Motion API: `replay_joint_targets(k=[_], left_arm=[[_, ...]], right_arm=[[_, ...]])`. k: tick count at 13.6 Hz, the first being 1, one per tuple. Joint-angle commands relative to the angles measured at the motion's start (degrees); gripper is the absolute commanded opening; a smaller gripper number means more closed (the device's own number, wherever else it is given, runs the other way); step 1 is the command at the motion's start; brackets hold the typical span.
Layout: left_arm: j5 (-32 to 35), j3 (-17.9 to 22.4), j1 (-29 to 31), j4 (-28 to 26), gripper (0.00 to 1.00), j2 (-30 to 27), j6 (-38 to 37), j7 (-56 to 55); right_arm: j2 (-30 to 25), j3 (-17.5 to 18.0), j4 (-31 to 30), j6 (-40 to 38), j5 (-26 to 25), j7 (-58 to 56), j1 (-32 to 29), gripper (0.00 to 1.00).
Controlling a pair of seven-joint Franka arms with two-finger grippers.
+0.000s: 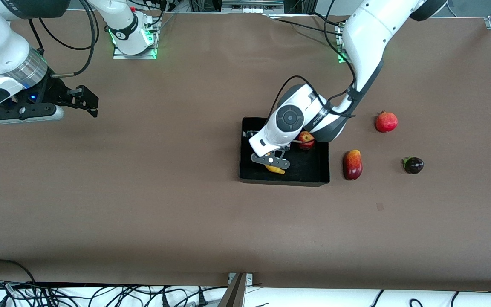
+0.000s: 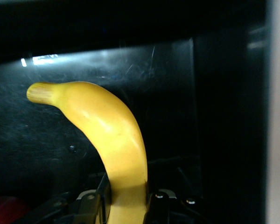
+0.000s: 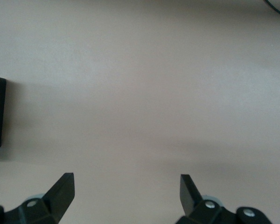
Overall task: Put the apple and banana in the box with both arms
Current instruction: 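Carry the banana over the box and lower it inside, then open the left gripper to release the banana and lift away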
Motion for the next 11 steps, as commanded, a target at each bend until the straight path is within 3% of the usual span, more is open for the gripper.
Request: replay_joint_targets(k=[1,2,5,7,9,11], left_arm=[[1.0,0.0,-0.7,1.3,0.43,1.5,-0.7,-0.3],[1.0,0.0,-0.1,1.5,0.99,0.8,-1.4,-0.2],[0.8,0.7,3.0,1.8,1.0,-6.2,-9.3,-0.1],[0.3,3.4,4.9,1.8,1.0,-13.3,-14.6,0.2],[0.1,8.3,6.2,1.4,1.0,-20.5,-19.5,2.0],[-0.1,12.7,7.2,1.1,1.0,-25.1,-25.5,11.5]], right_arm=[[-0.5,0.0,0.2,-0.1,-0.8,0.1,-0.1,1.0],[-0.5,0.0,0.2,-0.1,-0.8,0.1,-0.1,1.0],[-0.5,0.0,0.2,-0.1,-0.8,0.1,-0.2,1.0],[-0.5,0.0,0.2,-0.1,-0.8,0.1,-0.2,1.0],[-0.5,0.0,0.2,-0.1,-0.8,0.1,-0.2,1.0],[-0.5,0.0,0.2,-0.1,-0.8,0.1,-0.2,1.0]])
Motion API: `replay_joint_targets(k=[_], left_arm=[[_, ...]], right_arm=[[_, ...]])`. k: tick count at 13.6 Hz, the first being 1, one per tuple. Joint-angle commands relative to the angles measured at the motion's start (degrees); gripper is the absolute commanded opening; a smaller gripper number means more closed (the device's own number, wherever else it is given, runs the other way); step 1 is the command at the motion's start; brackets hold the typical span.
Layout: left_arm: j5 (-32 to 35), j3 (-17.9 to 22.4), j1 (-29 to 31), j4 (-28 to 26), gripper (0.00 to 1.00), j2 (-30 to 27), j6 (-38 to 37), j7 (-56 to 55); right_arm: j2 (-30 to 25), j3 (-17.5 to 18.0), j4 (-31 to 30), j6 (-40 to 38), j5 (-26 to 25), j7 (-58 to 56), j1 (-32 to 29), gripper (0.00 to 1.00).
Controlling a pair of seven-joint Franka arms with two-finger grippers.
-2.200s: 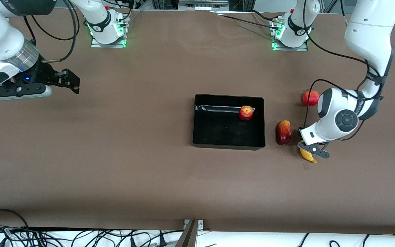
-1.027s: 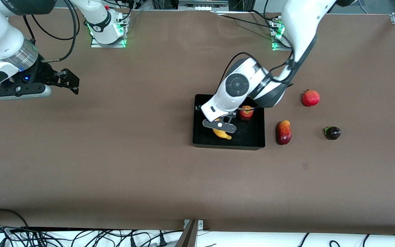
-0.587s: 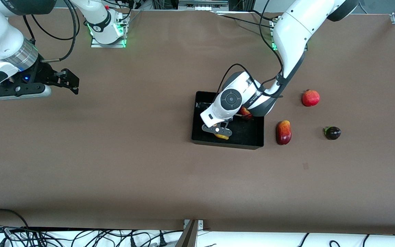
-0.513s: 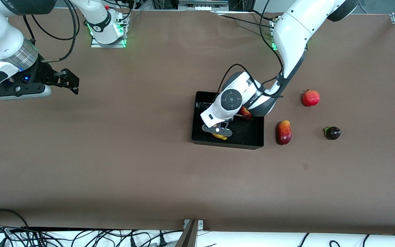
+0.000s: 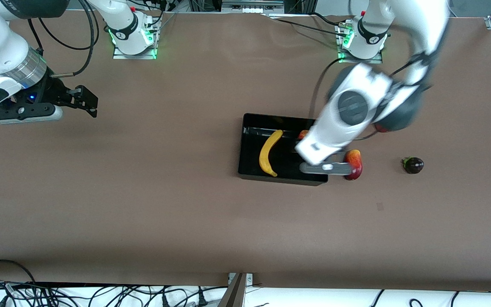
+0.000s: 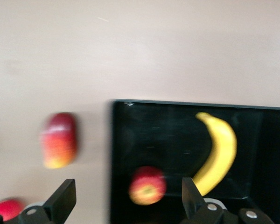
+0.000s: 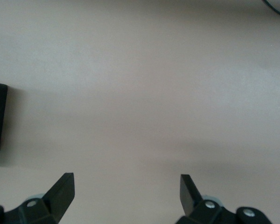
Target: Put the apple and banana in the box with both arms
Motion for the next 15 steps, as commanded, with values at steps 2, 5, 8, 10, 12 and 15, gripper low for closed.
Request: replay_joint_targets(k=[2,5,8,10,12,15], left_arm=[[-3.0,8.9,0.6,-3.7,1.0,-9.5,-8.5,13.8],[-6.3,12.6,3.8,-5.6,1.0,-15.5,-12.3,14.6],[-6.4,12.7,5.5,-6.8,1.0,-18.6,-12.6,14.7],[-6.1,13.4,5.5,-7.6,1.0,-19.6,-12.1,14.6],[-5.9,13.8,5.5,-9.2,1.0,-20.1,-9.4,14.7],[-5.8,14.2,5.5,-11.9,1.0,-22.0,-7.3,14.8]], right_arm=[[-0.5,0.1,0.0,-0.1,-0.8,0.1,-0.1,1.0],[-0.5,0.1,0.1,0.0,-0.8,0.1,-0.1,1.0],[-0.5,0.0,0.0,-0.1,-0.8,0.1,-0.1,1.0],[-0.5,0.0,0.1,-0.1,-0.8,0.1,-0.1,1.0],[-0.5,0.0,0.0,-0.1,-0.8,0.1,-0.1,1.0],[-0.5,0.0,0.1,-0.1,-0.8,0.1,-0.2,1.0]])
